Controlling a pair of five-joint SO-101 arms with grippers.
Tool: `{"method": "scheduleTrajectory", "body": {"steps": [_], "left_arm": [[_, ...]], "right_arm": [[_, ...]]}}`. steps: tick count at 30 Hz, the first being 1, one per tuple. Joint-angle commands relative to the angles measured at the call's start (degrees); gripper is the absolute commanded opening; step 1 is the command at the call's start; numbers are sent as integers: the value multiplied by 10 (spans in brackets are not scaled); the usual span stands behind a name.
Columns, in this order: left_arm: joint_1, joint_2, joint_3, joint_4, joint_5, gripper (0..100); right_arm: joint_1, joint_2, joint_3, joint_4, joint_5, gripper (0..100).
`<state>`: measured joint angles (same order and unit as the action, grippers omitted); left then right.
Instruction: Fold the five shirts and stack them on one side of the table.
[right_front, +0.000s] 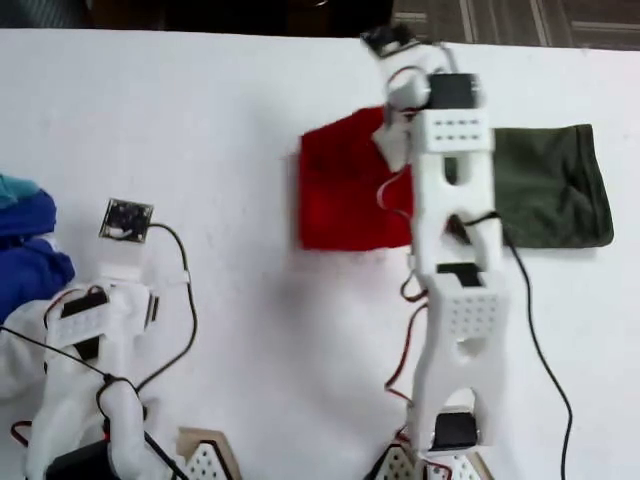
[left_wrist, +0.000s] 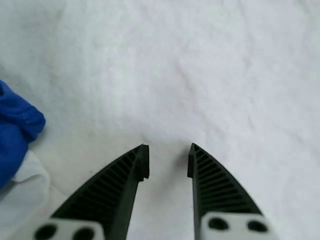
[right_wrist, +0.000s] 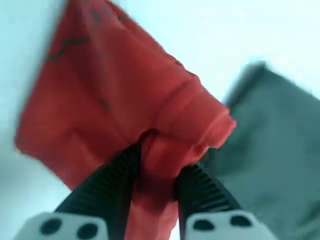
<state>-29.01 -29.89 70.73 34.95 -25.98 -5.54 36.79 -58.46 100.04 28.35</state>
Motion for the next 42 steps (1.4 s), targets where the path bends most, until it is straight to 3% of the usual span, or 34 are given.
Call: {"method": "scheduleTrajectory", "body": {"steps": [1, 10, 16, 28, 34, 42], "left_arm": [[-3, -13, 0, -9, 1, 154], [-3, -13, 0, -9, 1, 154], [-3, -13, 0, -9, 1, 154], [-3, -13, 0, -9, 1, 154], [-3, -13, 0, -9, 1, 154], [-3, -13, 0, -9, 1, 154]], "right_arm": [[41, -89, 34, 13, 47, 19], [182, -129, 65, 8, 208, 19], [251, -128, 66, -50, 234, 19], [304, -23, 65, -169, 275, 19], [308, 28, 65, -231, 346, 19], [310, 72, 65, -320, 351, 24]]}}
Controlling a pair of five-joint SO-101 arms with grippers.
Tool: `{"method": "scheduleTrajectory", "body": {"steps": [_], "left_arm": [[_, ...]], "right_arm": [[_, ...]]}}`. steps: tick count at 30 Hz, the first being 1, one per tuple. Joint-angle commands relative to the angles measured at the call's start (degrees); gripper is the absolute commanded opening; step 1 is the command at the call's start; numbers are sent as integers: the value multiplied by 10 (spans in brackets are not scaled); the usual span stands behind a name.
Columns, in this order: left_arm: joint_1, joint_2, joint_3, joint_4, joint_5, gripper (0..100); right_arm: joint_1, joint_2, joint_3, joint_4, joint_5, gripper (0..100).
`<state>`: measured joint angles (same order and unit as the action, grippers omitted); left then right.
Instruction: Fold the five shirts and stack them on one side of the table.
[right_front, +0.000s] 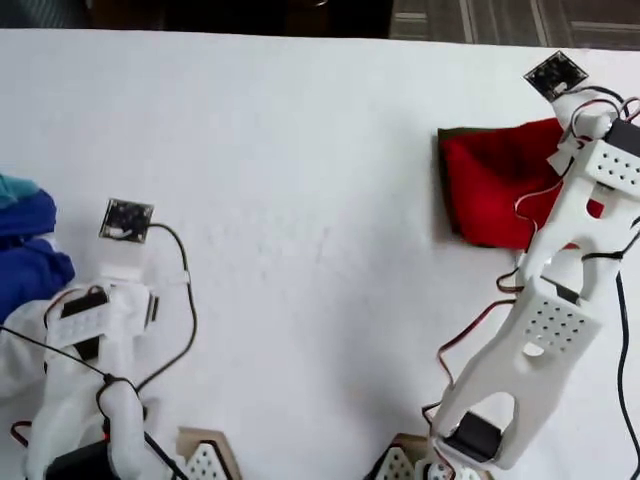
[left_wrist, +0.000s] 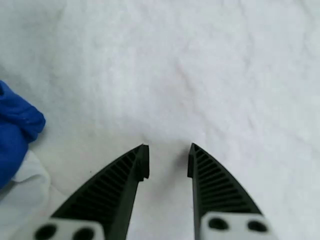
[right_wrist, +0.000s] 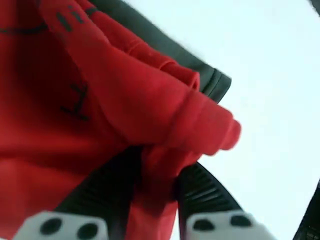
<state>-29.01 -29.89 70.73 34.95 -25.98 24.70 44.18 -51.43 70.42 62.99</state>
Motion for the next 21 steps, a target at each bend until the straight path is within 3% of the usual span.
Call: {"method": "scheduleTrajectory", "body": {"steps": [1, 5, 8, 12, 15, 21], "left_arm": [[-3, -13, 0, -9, 1, 154], [-3, -13, 0, -9, 1, 154], [-3, -13, 0, -9, 1, 154], [-3, -13, 0, -9, 1, 154], [-3, -13, 0, -9, 1, 154], [-3, -13, 0, -9, 1, 154]], "right_arm": [[7, 2, -5, -25, 4, 24], [9, 18, -5, -22, 4, 46], [18, 19, -11, -22, -24, 154], [29, 19, -91, -20, -198, 278], [29, 22, -172, -19, -330, 291], [2, 29, -210, 29, -370, 272]]}}
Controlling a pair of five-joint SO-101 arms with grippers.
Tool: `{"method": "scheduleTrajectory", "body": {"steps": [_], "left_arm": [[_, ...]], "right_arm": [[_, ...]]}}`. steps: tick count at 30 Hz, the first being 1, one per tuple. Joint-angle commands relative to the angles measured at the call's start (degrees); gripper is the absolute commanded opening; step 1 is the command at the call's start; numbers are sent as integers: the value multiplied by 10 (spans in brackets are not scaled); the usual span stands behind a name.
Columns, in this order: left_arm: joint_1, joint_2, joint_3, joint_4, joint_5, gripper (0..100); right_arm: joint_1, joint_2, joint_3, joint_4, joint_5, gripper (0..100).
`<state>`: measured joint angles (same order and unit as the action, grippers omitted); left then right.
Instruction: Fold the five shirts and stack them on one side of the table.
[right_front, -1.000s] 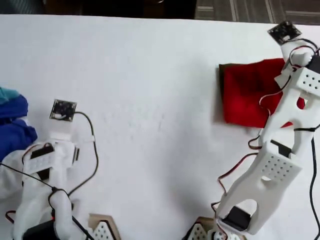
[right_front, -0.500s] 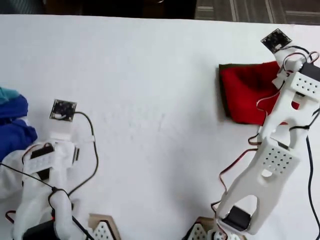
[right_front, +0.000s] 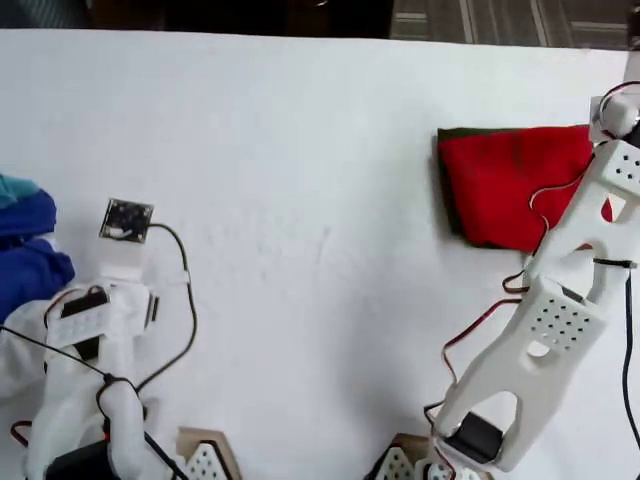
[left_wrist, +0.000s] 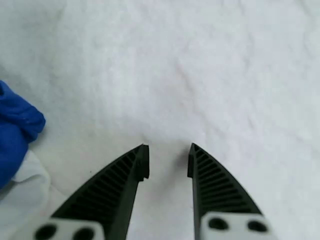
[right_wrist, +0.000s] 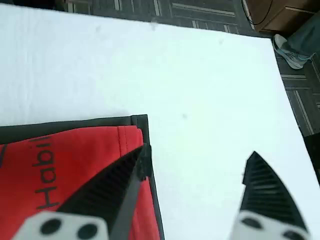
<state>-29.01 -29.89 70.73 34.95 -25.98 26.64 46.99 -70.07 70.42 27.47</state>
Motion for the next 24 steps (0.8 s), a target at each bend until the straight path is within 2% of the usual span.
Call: {"method": "scheduleTrajectory", "body": {"steps": [1, 5, 8, 13, 17, 24], "left_arm": [[-3, -13, 0, -9, 1, 154], [-3, -13, 0, -9, 1, 154], [-3, -13, 0, -9, 0, 154], [-3, -13, 0, -9, 0, 154], [-3, -13, 0, -9, 0, 154], [-3, -13, 0, -9, 0, 154]], "right_arm": [[-23, 7, -18, 44, -15, 245], [-29, 30, -16, 103, -15, 17], [-29, 29, -17, 174, -15, 46], [-47, -7, -17, 298, -14, 19], [-49, -53, 6, 309, -8, 18], [-68, -183, 261, 309, 31, 18]]}}
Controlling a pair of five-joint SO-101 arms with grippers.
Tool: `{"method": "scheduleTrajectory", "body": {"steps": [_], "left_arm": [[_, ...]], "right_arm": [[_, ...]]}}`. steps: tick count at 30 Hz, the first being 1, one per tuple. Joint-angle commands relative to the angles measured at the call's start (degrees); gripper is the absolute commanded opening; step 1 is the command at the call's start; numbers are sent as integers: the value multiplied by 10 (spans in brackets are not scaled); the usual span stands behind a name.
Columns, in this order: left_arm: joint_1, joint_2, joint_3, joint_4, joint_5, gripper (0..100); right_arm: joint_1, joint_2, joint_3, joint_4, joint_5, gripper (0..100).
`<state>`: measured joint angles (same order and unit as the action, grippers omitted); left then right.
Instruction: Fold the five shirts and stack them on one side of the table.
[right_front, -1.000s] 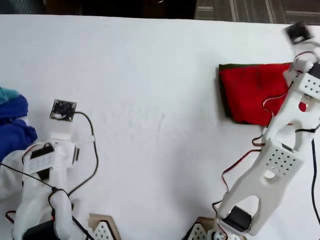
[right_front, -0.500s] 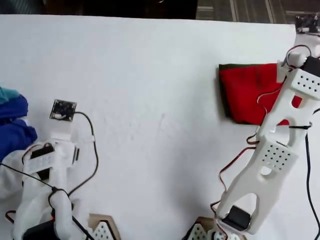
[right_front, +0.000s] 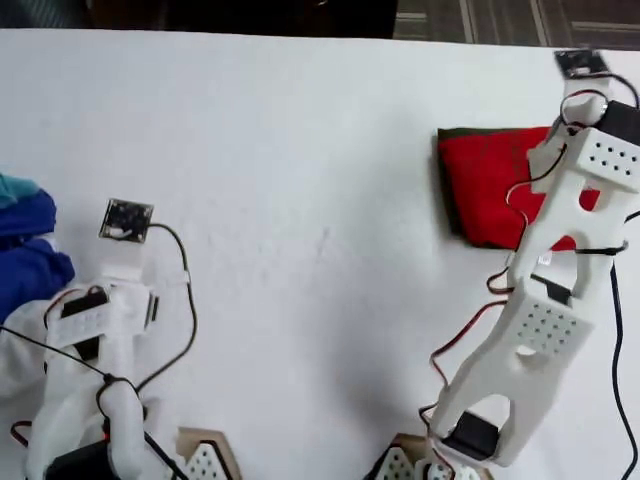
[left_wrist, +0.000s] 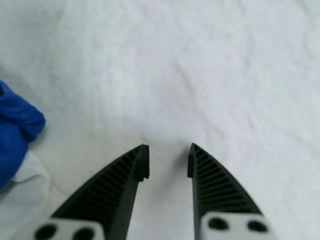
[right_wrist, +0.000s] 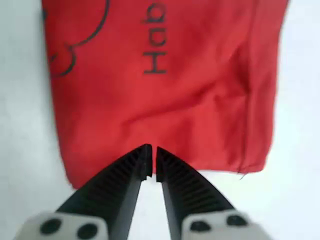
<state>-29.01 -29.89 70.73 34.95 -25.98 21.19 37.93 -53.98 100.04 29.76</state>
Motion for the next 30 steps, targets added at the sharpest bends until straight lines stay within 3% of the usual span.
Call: {"method": "scheduleTrajectory", "body": {"steps": [1, 9, 15, 22, 30], "left_arm": [[-3, -13, 0, -9, 0, 154], [-3, -13, 0, -9, 0, 154], [-3, -13, 0, -9, 0, 154], [-3, -13, 0, -9, 0, 154], [-3, -13, 0, -9, 0, 154]], "right_arm": [[-21, -111, 137, 11, 9, 18], [-50, -202, 395, -152, 18, 18], [-51, -206, 489, -256, 18, 18], [-79, -274, 487, -196, 14, 18], [-82, -569, 570, -114, 14, 18]]}}
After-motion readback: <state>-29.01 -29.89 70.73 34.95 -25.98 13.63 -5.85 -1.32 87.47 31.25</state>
